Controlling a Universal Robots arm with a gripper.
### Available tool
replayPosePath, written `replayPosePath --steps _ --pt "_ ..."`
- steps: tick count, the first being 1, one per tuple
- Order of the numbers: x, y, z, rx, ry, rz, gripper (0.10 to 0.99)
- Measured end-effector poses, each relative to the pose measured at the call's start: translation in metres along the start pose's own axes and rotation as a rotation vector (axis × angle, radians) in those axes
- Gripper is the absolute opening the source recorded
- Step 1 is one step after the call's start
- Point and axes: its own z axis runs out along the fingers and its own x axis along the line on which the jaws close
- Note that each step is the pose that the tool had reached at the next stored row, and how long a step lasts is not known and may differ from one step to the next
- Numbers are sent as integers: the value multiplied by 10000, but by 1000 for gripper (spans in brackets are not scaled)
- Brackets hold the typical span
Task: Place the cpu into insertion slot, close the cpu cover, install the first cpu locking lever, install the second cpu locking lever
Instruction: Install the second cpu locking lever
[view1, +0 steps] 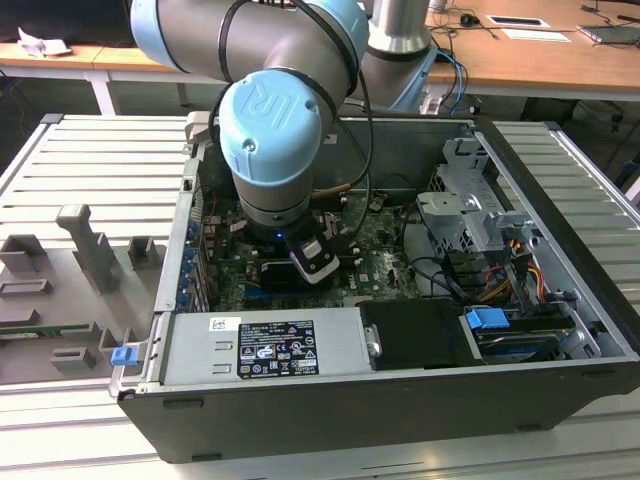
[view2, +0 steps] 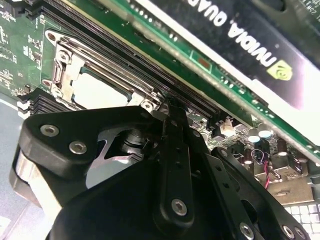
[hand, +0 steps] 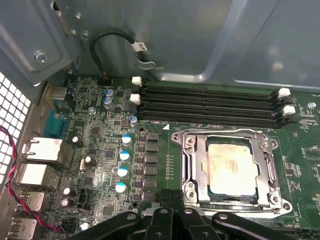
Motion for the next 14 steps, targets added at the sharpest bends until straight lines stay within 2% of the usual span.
replayPosePath --steps 2,4,8,12,14 --pt "0 4 -7 3 -3 1 106" --pt "-1 12 -23 92 5 -2 106" --pt "-1 10 -21 107 7 -2 106" --pt "-1 10 -20 214 14 -6 106" --pt "-1 13 -25 221 13 -6 106"
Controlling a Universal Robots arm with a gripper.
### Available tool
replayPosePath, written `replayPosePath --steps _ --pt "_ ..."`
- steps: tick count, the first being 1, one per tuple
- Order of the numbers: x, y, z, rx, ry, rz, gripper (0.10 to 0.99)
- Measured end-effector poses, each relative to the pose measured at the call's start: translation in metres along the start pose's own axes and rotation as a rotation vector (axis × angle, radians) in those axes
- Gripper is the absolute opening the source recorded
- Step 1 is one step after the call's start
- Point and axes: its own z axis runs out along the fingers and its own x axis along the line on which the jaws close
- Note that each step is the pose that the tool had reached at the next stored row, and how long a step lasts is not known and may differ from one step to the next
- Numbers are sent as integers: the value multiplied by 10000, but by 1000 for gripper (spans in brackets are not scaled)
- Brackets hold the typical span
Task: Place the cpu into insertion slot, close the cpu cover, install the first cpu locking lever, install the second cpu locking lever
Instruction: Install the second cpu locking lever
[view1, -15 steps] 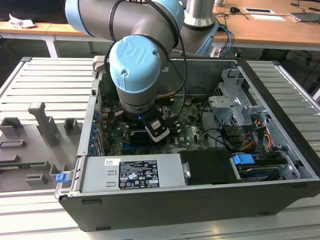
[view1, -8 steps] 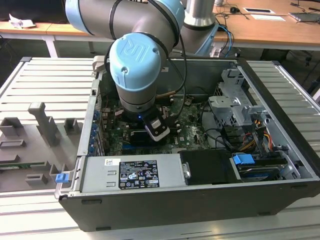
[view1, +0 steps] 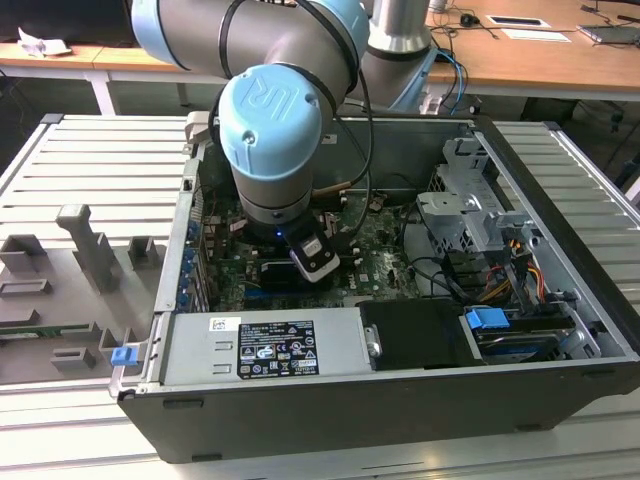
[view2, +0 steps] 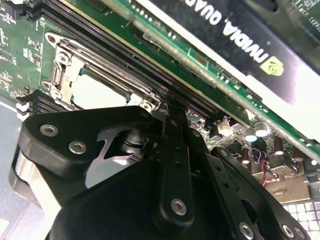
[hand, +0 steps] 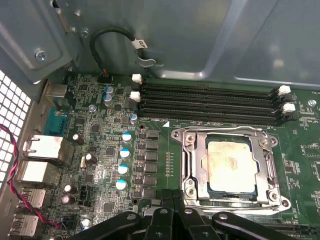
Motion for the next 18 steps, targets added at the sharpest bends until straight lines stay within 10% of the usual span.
replayPosePath --steps 18 --pt "-37 42 -31 -6 1 0 106"
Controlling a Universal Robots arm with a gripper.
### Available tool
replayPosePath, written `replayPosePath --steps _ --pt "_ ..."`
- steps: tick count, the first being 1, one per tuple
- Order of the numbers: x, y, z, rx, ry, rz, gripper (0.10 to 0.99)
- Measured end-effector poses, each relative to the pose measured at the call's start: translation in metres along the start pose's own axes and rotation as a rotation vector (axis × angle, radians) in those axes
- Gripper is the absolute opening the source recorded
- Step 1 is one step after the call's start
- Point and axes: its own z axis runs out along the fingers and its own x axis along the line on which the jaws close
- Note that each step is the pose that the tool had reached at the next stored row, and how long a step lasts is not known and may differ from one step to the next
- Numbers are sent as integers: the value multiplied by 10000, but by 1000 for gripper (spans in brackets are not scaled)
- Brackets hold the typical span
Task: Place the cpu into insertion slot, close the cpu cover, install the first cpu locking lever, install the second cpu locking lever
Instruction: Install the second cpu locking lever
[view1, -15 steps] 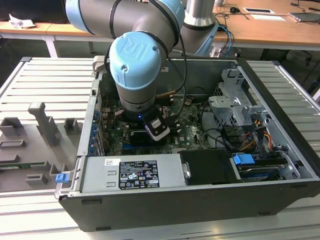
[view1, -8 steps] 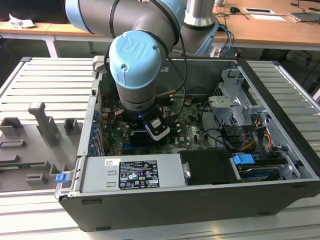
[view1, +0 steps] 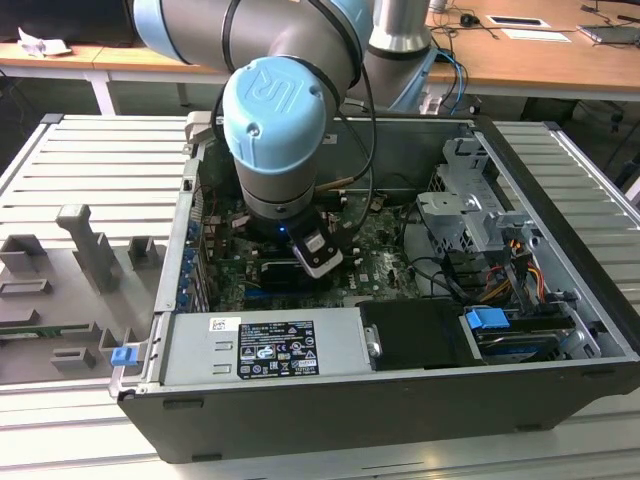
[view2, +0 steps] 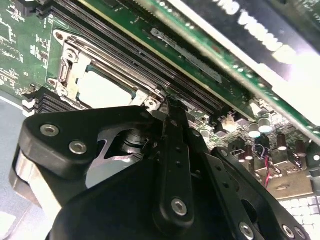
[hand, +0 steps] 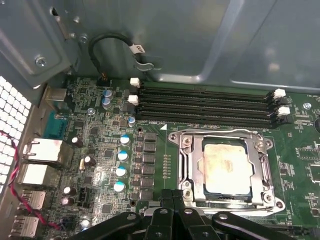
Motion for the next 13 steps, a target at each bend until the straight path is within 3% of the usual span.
replayPosePath --steps 9,13 --pt "-1 -12 20 -47 -3 3 106" --pt "-9 40 -97 -47 -3 3 106"
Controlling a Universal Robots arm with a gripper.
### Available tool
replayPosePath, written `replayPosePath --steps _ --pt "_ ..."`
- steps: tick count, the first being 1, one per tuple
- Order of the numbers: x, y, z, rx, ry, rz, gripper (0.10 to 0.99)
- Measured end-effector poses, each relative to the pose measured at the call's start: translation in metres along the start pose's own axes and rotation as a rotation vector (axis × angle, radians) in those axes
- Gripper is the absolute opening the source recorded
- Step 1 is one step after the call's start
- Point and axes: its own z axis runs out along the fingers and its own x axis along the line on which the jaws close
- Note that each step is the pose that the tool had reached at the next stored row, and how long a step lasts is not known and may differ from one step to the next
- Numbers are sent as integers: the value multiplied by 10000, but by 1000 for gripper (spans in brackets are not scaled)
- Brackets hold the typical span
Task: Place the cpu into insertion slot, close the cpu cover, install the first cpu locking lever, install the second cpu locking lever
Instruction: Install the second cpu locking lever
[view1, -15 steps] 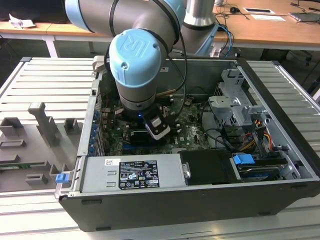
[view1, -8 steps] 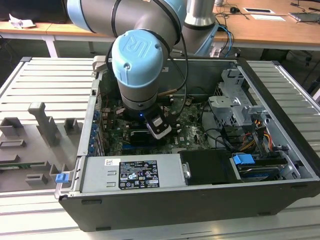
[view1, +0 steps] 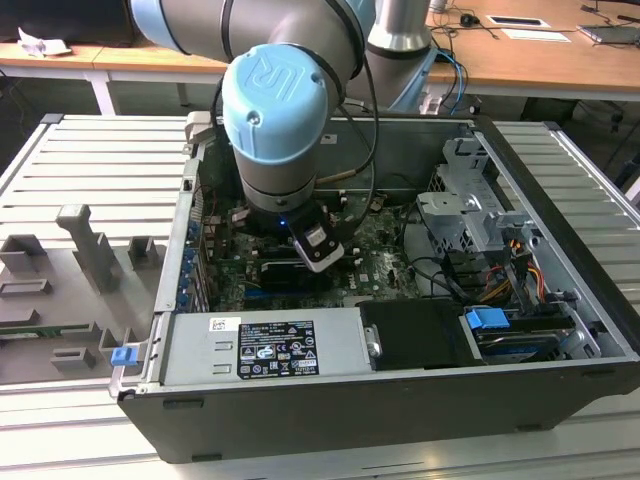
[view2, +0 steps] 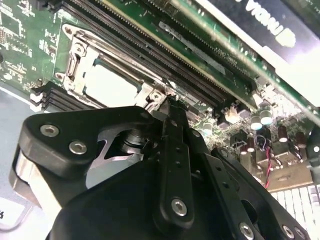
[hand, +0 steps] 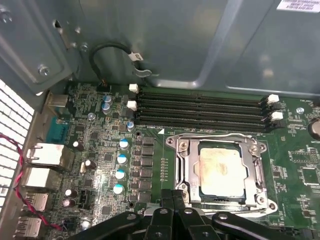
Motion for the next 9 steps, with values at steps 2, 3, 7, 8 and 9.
replayPosePath --steps 2,3,7,8,9 --pt "-4 25 -55 1 0 0 106" --pt "-6 42 -93 0 2 0 106" --pt "-11 77 -171 0 4 2 106" --pt "-11 79 -173 -2 3 1 106" --pt "-12 79 -173 -5 2 3 106"
